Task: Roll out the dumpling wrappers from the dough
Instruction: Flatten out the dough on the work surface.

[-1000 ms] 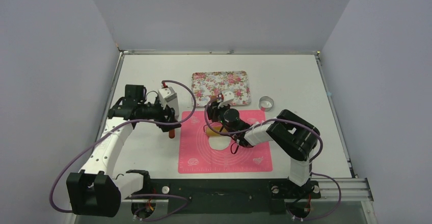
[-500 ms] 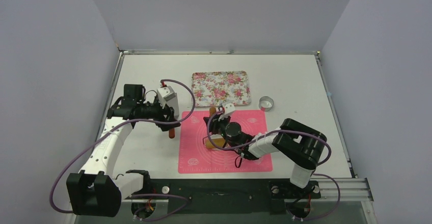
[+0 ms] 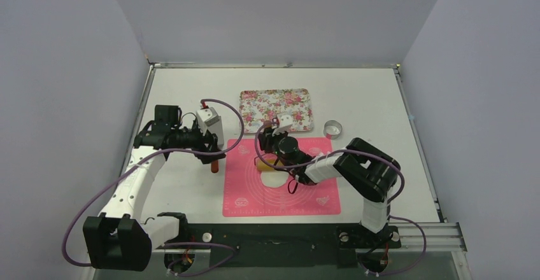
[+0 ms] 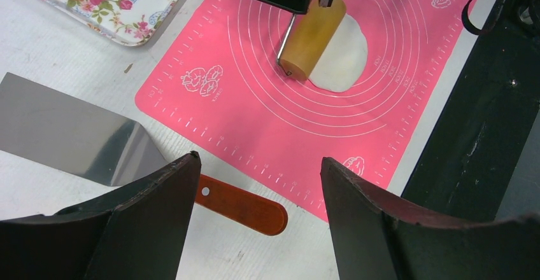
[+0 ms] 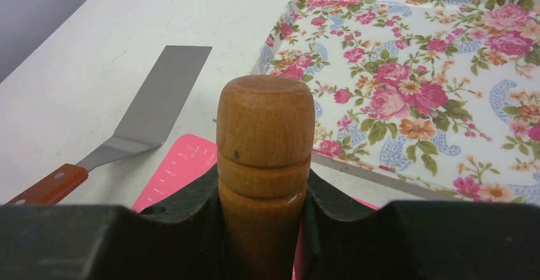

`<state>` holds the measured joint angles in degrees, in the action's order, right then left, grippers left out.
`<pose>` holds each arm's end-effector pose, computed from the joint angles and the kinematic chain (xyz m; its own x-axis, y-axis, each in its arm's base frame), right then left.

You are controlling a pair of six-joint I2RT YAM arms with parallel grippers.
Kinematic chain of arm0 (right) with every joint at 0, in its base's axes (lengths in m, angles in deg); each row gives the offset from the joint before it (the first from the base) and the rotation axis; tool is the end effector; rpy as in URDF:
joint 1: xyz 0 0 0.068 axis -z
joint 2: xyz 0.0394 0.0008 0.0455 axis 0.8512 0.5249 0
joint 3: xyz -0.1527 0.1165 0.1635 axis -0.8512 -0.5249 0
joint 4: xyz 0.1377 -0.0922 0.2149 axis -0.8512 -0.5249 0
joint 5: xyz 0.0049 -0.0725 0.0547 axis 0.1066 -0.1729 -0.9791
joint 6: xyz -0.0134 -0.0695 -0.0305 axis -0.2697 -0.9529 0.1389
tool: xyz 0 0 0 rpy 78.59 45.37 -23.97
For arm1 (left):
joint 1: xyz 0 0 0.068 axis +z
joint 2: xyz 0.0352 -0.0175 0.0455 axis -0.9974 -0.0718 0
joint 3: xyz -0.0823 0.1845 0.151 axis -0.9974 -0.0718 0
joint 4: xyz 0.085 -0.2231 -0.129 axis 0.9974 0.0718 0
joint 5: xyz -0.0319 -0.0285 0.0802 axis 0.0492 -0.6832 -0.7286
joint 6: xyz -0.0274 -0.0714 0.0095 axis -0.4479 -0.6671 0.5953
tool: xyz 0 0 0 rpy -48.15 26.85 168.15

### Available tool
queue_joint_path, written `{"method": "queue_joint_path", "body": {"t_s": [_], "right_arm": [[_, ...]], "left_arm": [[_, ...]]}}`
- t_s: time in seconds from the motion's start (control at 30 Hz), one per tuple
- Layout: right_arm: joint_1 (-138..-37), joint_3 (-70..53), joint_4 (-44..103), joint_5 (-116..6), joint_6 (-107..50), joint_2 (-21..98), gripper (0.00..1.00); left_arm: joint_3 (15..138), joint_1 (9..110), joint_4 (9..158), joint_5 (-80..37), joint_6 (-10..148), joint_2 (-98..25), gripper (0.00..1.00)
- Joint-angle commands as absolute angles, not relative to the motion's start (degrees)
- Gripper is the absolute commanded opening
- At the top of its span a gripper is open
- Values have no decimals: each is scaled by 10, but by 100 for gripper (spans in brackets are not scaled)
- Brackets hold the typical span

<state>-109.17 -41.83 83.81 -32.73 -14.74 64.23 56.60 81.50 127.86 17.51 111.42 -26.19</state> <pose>0.2584 0.2918 0.1166 -0.3202 0.1499 -0.9354 -0.5207 0.7970 0.3060 0.2436 -0.0670 0.2412 -0.4510 0.3826 -0.8064 0.8250 0.5233 -0.2131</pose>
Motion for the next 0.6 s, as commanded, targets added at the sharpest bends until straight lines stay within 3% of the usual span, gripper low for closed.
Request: {"method": "queue_joint_path", "body": {"t_s": [0.0,0.23,0.57], "right_arm": [[-1135,-504,724,-307,-166,652,0],[-1155,-549,713,-290,-127,623,0],[-1093,-448,689,-303,-192,671,0]], "left_arm": [[591,818,1284,188,1121,-262,68],[597,818,1282,191,1120,-263,68],[600,818,1286,188,1120,-261,68]]}}
